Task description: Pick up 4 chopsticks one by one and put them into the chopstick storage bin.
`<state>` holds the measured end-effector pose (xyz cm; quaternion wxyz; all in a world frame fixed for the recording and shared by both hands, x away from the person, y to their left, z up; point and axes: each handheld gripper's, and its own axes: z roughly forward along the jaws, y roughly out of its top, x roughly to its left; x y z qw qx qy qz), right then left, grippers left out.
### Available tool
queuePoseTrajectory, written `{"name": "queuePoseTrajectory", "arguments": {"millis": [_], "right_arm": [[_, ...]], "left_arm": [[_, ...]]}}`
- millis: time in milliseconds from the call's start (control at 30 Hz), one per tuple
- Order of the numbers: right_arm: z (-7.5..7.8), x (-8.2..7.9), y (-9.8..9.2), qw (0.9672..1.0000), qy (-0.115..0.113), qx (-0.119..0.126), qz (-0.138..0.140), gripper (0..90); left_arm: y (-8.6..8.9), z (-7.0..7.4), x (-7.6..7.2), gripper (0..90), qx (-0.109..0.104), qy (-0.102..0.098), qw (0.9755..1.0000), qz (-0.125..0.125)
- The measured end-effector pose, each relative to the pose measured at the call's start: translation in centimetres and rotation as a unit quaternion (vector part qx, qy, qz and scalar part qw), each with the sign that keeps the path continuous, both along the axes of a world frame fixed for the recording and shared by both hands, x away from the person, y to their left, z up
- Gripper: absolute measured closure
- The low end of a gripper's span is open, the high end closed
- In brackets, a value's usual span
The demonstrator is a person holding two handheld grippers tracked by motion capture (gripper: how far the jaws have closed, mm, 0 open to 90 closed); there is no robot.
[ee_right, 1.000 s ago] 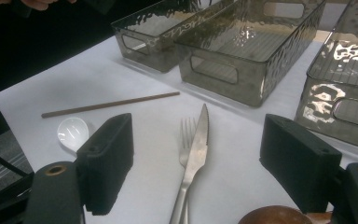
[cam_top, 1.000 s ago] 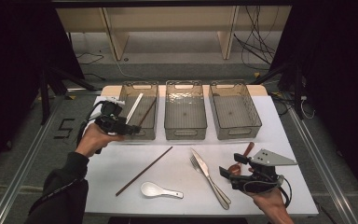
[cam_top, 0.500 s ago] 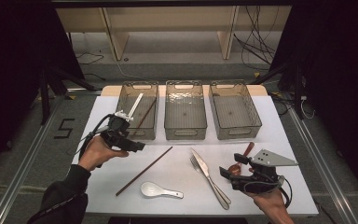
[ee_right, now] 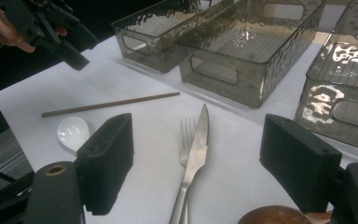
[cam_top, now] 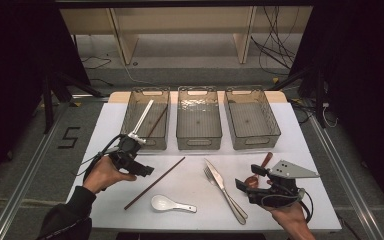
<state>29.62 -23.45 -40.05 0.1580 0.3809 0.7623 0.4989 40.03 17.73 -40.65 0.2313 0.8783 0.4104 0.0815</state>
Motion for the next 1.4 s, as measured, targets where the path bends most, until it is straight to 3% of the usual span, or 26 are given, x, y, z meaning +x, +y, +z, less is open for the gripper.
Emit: {"name": "queuePoseTrajectory", "arguments": {"millis": [267, 467, 800, 1133, 1400], "right_arm": [[0.0, 0.0, 0.0, 1.0000, 0.000, 0.000, -0.001, 26.6], [0.0, 0.0, 0.0, 1.0000, 0.000, 0.000, 0.000, 26.6], [0.0, 0.0, 0.0, 1.0000, 0.002, 0.000, 0.000, 26.6], [0.0, 0.0, 0.0, 1.0000, 0.000, 0.001, 0.000, 26.6], [0.0, -0.1, 0.0, 1.0000, -0.001, 0.000, 0.000, 26.6]], "left_arm": [[0.0, -0.9, -0.3, 15.9, 0.009, 0.016, 0.9998, 0.004], [-0.1, -1.6, -0.6, 17.8, 0.027, 0.032, 0.9991, -0.006], [-0.4, -2.5, -1.2, 23.2, 0.041, 0.049, 0.9978, -0.018], [-0.5, -3.0, -1.7, 39.0, 0.060, 0.069, 0.9948, -0.044], [-0.5, -3.9, -2.0, 47.2, 0.061, 0.077, 0.9940, -0.049]]}}
